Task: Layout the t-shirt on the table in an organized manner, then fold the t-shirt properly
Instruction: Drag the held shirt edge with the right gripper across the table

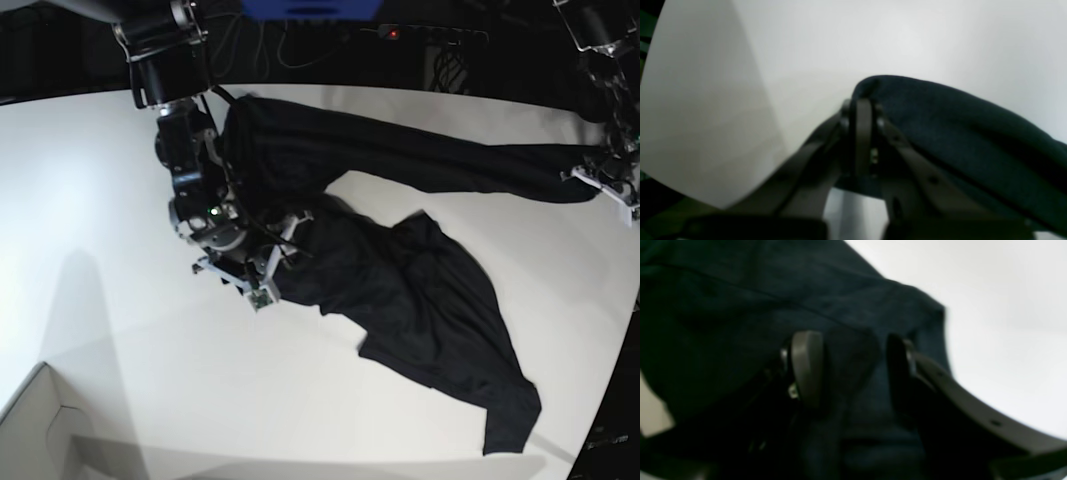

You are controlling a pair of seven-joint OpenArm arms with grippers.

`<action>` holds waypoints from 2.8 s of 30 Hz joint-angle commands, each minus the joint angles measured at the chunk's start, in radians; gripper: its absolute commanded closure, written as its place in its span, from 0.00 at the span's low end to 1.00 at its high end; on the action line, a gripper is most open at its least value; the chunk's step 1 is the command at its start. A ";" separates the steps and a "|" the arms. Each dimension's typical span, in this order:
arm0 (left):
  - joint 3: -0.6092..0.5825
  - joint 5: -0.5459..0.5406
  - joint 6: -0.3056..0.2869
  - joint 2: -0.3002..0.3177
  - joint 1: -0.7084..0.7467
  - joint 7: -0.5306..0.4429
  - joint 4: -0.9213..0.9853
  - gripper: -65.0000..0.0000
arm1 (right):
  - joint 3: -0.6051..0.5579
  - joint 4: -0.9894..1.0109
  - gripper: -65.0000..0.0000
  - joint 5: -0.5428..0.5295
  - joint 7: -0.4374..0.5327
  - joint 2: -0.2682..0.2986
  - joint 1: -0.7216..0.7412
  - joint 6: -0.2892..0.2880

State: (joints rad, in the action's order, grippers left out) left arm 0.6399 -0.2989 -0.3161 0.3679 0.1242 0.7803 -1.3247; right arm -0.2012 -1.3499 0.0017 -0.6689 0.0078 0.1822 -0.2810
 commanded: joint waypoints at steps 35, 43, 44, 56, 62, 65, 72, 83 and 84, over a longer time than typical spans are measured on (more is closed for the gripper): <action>0.067 -0.007 -0.002 -0.017 -0.007 -0.017 -0.020 1.00 | -0.067 -0.138 0.95 -0.004 0.001 0.007 0.020 -0.005; 0.068 -0.007 -0.002 -0.023 -0.007 -0.017 -0.020 1.00 | -0.140 -0.075 0.60 -0.002 0.011 0.008 0.047 -0.005; 0.068 -0.007 -0.002 -0.023 -0.007 -0.017 -0.020 1.00 | -0.139 -0.058 0.57 -0.002 0.011 0.007 0.058 -0.005; 0.070 -0.007 -0.002 -0.025 -0.007 -0.017 -0.020 1.00 | -0.143 0.028 0.44 -0.002 0.074 0.008 0.096 -0.005; 0.070 -0.007 -0.002 -0.025 -0.007 -0.017 -0.020 1.00 | -0.145 0.099 0.50 -0.002 0.090 0.007 0.101 -0.005; 0.070 -0.007 -0.002 -0.025 -0.007 -0.017 -0.020 1.00 | -0.145 0.094 0.58 -0.002 0.104 0.007 0.101 -0.005; 0.070 -0.007 -0.002 -0.025 -0.007 -0.017 -0.020 1.00 | -0.142 0.042 0.95 -0.002 0.099 0.011 0.101 -0.005; 0.070 -0.007 -0.002 -0.025 -0.007 -0.017 -0.020 1.00 | -0.054 -0.089 1.00 -0.006 0.090 0.013 0.162 -0.005; 0.070 -0.007 -0.002 -0.025 -0.007 -0.015 -0.020 1.00 | -0.039 -0.081 1.00 -0.006 0.090 0.013 0.187 -0.005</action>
State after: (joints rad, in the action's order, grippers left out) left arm 0.7044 -0.2985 -0.3183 0.3214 0.1265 0.7818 -1.3266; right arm -0.2398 -1.4124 0.0032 -0.6128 0.0250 0.3393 -0.2882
